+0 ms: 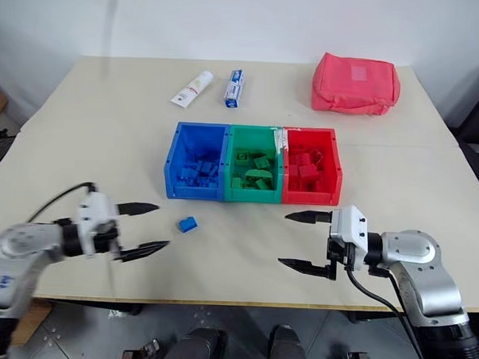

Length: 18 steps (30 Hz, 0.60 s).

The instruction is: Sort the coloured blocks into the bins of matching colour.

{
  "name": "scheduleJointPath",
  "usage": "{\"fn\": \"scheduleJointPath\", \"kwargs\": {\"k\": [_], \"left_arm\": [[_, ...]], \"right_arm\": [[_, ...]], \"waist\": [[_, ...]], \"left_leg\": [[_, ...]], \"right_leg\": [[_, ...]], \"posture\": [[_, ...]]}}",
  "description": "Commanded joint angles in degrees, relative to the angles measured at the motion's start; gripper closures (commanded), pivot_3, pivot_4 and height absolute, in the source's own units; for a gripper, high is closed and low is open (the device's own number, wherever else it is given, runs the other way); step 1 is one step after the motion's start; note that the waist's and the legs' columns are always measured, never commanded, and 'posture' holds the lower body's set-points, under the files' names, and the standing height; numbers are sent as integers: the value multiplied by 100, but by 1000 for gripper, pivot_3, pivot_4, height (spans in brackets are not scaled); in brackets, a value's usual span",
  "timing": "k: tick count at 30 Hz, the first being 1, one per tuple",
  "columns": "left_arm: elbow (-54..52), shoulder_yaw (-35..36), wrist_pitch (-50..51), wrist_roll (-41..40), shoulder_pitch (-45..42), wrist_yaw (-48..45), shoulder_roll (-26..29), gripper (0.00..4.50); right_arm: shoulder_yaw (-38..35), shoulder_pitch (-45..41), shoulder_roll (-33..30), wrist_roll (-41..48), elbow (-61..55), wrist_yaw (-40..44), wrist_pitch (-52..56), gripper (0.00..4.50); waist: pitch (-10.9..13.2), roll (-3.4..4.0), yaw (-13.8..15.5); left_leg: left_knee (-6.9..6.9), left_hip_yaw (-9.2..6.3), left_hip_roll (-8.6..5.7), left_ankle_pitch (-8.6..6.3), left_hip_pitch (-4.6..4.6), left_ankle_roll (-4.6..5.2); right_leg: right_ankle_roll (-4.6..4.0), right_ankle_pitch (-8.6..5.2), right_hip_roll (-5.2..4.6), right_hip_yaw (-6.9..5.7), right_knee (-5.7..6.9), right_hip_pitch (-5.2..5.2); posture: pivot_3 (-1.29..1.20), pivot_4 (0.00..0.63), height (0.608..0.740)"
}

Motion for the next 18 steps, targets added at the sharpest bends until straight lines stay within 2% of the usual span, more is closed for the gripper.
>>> {"fn": "scheduleJointPath", "kwargs": {"k": [1,3,6,10,15,16,18], "left_arm": [[97,-335,295,366,-301,447,-206,16],[148,-473,526,430,-410,533,-293,16],[209,-591,704,536,-448,537,-245,577],[243,-695,849,659,-432,517,-119,1748],[152,-629,920,431,-385,384,-129,3305],[140,-606,854,414,-387,375,-139,3540],[112,-438,759,243,-490,457,-295,3571]], "right_arm": [[-47,101,-3,-13,-272,-110,-61,0],[-42,163,7,-19,-373,-177,-34,0],[-89,253,-2,-9,-474,-283,1,0],[-186,452,-52,19,-584,-376,15,0],[-343,650,-107,69,-700,-474,30,0],[-384,689,-108,78,-721,-507,29,0],[-473,762,-51,105,-784,-613,17,0]], "waist": [[0,0,-17],[0,0,-45],[0,0,-53],[-1,0,-19],[-2,3,-22],[-2,4,-20],[-2,3,-19]], "left_leg": [[0,0,1,0,0,0],[-2,3,5,0,-1,-2],[-6,6,10,-1,0,-4],[0,5,7,-1,1,-4],[0,6,8,0,7,-5],[0,6,8,0,8,-5],[0,5,8,0,7,-5]], "right_leg": [[0,0,2,1,1,-1],[0,0,0,7,4,-6],[-1,0,-1,10,4,-11],[-1,0,-1,8,2,-6],[-1,0,-2,10,4,-1],[-1,0,-2,10,4,-1],[-1,0,-3,10,4,-2]], "posture": [[0,150,740],[0,150,740],[0,150,740],[0,150,740],[0,150,740],[0,150,740],[0,150,740]]}}
